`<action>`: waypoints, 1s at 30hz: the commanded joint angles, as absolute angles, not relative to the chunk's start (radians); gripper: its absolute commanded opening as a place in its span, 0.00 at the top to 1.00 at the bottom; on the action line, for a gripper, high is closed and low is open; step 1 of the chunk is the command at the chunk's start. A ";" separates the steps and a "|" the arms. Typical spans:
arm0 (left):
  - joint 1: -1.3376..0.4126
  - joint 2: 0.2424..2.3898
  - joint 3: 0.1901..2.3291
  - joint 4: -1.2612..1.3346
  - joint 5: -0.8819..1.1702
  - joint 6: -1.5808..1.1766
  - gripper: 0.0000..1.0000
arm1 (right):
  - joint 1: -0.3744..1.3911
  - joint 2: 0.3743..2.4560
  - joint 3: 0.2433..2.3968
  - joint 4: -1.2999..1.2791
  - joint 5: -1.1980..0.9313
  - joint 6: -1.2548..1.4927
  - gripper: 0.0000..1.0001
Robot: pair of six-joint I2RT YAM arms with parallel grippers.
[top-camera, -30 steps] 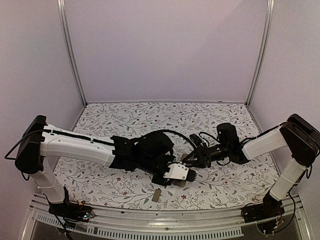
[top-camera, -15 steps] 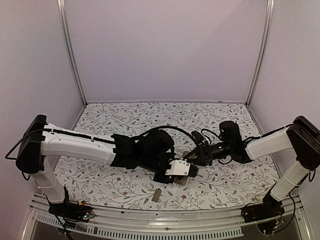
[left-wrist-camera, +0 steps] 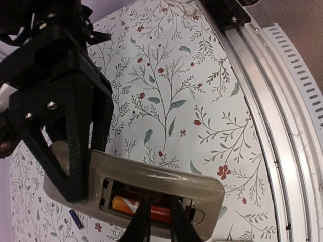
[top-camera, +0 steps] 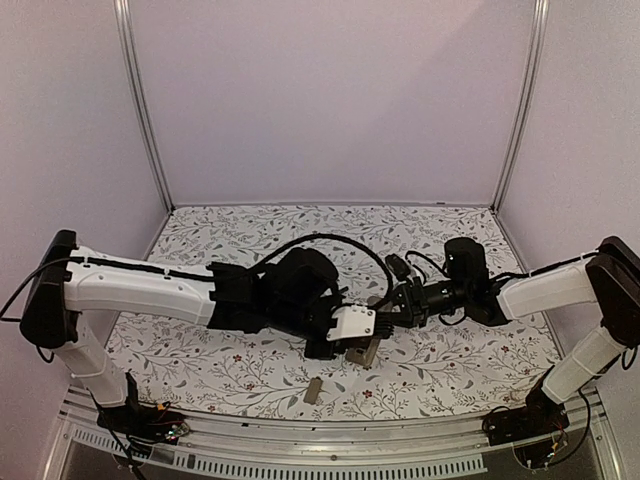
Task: Load the batteries into the remote control
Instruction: Load the battery into the battery compartment, then press the battery in the battery compartment.
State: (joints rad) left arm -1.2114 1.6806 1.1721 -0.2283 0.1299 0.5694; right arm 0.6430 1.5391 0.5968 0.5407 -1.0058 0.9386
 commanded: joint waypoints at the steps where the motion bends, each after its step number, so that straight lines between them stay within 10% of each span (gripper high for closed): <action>1: -1.207 1.584 1.150 -0.161 0.116 0.511 0.79 | 0.635 1.544 0.613 0.565 -1.036 0.920 1.00; 15: -1.103 1.524 1.089 -0.021 -0.114 -0.092 0.14 | 0.570 1.435 0.580 0.381 -0.887 0.657 1.00; 30: -1.123 1.762 1.214 -0.039 0.093 -0.393 0.40 | 0.569 1.286 0.560 0.284 -0.762 0.579 1.00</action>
State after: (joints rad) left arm -1.0958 1.7443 1.1866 -0.0795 0.0574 -0.3305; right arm 0.5728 1.3224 0.5747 0.3195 -0.8013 0.6159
